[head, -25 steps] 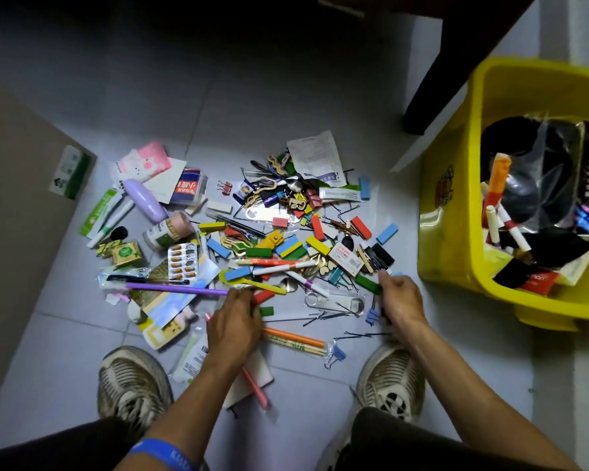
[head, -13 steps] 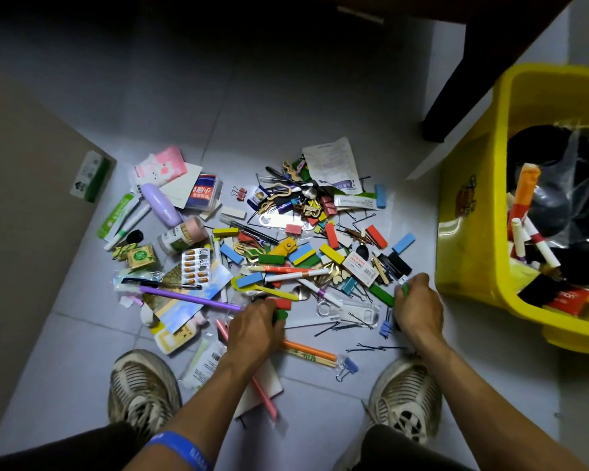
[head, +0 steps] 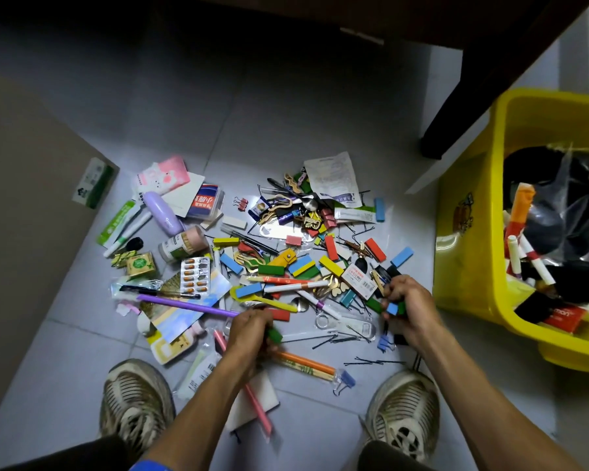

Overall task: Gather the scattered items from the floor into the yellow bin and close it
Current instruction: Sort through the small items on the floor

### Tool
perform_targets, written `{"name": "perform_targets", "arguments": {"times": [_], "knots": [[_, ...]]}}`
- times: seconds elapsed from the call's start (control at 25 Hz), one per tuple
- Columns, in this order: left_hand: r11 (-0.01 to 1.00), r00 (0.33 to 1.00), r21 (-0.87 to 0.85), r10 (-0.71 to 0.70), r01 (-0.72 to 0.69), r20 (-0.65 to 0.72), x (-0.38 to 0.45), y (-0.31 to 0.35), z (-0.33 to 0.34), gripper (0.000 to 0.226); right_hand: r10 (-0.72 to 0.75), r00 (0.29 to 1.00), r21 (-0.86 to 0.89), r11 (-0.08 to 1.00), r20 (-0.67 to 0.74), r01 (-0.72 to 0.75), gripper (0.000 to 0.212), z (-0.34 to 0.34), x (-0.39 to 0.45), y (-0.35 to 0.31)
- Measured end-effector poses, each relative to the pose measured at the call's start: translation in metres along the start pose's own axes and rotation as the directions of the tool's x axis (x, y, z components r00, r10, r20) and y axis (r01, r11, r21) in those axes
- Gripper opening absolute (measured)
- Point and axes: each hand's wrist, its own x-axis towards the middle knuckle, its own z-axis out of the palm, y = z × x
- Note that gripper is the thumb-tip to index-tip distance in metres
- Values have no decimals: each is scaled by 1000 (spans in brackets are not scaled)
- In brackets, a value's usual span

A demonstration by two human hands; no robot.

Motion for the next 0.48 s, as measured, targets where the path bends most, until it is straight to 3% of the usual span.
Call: {"name": "perform_targets", "arguments": {"times": [0.08, 0.12, 0.2, 0.24, 0.28, 0.4, 0.48], "knots": [[997, 998, -56, -57, 58, 13, -1, 2, -2, 10, -119, 992, -246, 964, -45, 104, 23, 4, 4, 0], [994, 998, -88, -67, 68, 19, 0, 3, -3, 12, -240, 967, -431, 884, -87, 181, 21, 6, 7, 1], [989, 999, -142, -34, 36, 15, 2, 6, -2, 17, -520, 851, -802, 539, -76, 258, 15, 5, 14, 2], [988, 1000, -154, -9, 10, 9, 4, 8, -2, 17, -571, 820, -884, 402, -37, 240, 17, 3, 17, 0], [989, 1000, -144, 15, -15, 5, 5, 9, -1, 16, -555, 832, -913, 347, -14, 216, 20, 0, 21, 0], [983, 997, 174, 68, -64, -20, 8, 11, 0, 26, -432, 901, -922, 330, 42, 201, 34, -9, 28, 6], [903, 984, 405, 174, -143, -40, 10, 10, 2, 28, -454, 890, -908, 360, 32, 216, 40, -10, 29, 13]]}}
